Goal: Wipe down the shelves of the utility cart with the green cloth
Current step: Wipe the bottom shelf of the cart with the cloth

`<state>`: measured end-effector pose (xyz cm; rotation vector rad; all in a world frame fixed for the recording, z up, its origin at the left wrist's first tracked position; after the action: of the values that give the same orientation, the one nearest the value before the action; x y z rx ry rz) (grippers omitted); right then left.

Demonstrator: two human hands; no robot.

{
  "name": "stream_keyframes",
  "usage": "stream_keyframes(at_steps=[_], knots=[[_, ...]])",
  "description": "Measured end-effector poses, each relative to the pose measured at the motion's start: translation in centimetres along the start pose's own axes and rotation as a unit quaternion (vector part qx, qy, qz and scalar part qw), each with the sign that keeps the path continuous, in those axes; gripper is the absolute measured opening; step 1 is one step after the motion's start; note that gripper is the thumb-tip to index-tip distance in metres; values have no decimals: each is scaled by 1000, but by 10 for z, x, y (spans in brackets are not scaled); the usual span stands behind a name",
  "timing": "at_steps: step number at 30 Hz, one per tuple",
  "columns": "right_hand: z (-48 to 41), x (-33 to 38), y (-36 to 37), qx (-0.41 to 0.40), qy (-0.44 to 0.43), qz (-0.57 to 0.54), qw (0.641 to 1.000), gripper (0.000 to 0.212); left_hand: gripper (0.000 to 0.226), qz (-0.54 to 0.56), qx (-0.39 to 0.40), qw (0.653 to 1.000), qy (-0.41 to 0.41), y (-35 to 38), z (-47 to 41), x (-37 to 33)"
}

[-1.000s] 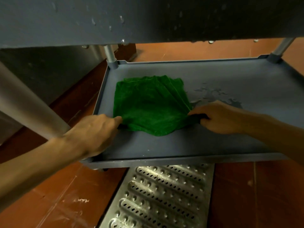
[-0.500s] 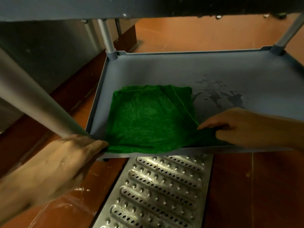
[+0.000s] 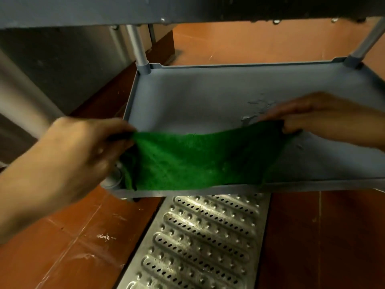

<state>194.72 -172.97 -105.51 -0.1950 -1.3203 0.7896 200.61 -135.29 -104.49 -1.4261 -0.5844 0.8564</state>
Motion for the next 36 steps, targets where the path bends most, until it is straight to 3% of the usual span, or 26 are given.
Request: stream_keyframes(at_steps=[3, 5, 9, 12, 14, 16, 19, 24, 29, 36], knots=[[-36, -3, -2, -100, 27, 37, 994, 45, 27, 40, -62, 996, 51, 0, -31, -24], [-59, -15, 2, -125, 57, 63, 989, 36, 28, 50, -43, 998, 8, 10, -57, -24], [-73, -35, 22, -145, 69, 137, 977, 43, 40, 3, 5, 997, -72, 41, -78, -13], [-61, -41, 42, -83, 3, 228, 970, 43, 43, -3, 15, 1000, 20, 61, -72, -9], [-50, -45, 64, 5, -1, 249, 968, 44, 46, -13, 81, 993, 84, 77, -62, -11], [-44, -56, 80, 44, -2, 263, 964, 55, 56, -43, 137, 985, 94, 95, -58, -9], [-38, -65, 93, 12, -11, 275, 961, 58, 60, -74, 137, 984, 90, 109, -53, -6], [-30, -71, 105, 14, -31, 329, 944, 43, 32, -99, 54, 985, 130, 113, -37, -8], [-18, -57, 95, 0, -19, 249, 968, 38, 22, -49, 69, 988, 129, 98, -25, -5], [4, -37, 98, 55, 4, 215, 975, 26, 18, 71, 142, 984, 87, 77, 3, -6]])
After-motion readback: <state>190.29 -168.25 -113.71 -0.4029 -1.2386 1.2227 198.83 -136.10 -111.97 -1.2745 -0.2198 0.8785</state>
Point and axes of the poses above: each hand's wrist, its own z-axis away from the middle knuckle, its own y-axis out of the palm, x = y × z, the point moved 3 cm from there along -z, towards the middle knuckle, and after that the axes turned 8 degrees about x, right-handed, at the moved point
